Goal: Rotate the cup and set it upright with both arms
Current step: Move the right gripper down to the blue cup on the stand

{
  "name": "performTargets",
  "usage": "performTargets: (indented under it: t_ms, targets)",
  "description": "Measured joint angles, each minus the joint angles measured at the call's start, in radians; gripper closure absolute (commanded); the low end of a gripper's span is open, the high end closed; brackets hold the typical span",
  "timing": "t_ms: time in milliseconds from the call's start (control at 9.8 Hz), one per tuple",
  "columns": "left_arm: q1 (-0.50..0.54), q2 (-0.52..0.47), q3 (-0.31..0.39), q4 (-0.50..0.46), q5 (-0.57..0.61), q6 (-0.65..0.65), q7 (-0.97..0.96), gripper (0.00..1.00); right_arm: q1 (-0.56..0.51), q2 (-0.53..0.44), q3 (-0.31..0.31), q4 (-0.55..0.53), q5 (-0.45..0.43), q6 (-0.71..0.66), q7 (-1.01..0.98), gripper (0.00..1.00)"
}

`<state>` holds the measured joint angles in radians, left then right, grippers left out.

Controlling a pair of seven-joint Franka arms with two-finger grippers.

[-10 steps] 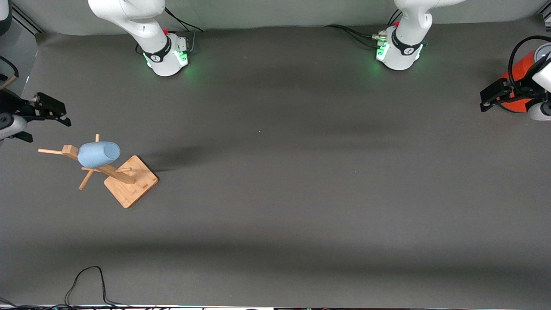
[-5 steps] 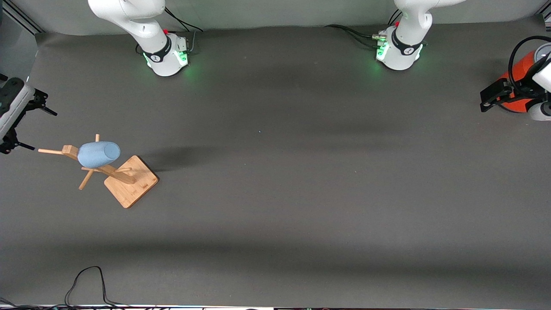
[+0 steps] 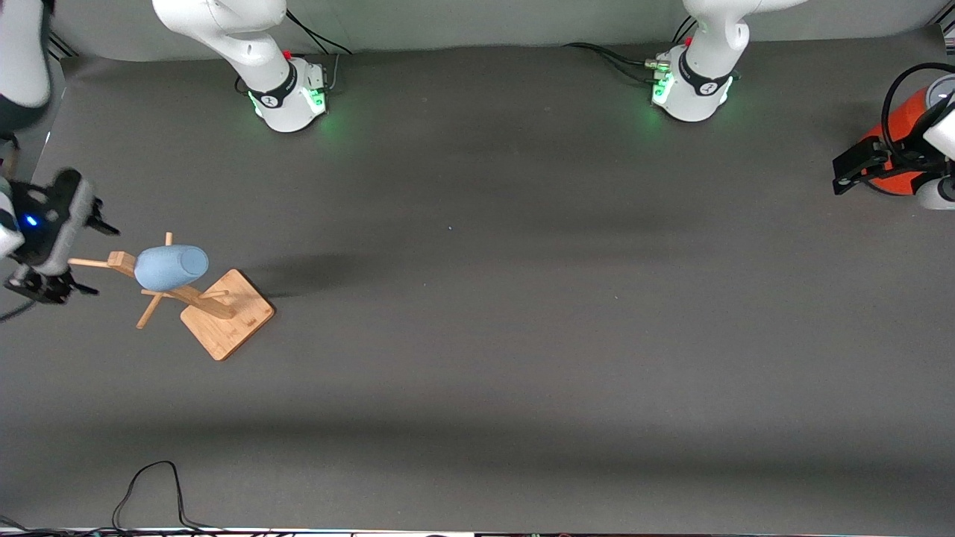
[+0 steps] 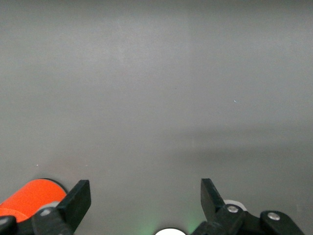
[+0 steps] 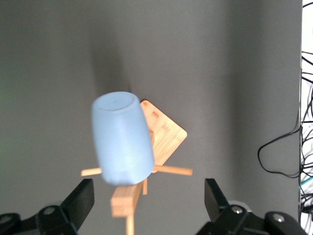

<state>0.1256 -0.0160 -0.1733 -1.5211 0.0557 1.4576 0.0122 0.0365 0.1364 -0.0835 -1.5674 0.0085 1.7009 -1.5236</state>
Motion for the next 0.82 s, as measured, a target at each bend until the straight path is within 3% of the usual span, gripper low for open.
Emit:
performTargets:
  t_ms: [408, 816]
  targets:
    - [0.001, 0.001, 0.001, 0.0, 0.0, 0.001, 0.0, 0.0, 0.0, 0.056, 0.001, -0.057, 0.031, 0.07, -0.003, 0.0]
    - [0.003, 0.006, 0.002, 0.0, 0.0, 0.001, 0.0, 0.0, 0.0, 0.053, 0.0, -0.112, 0.04, 0.076, -0.049, 0.0]
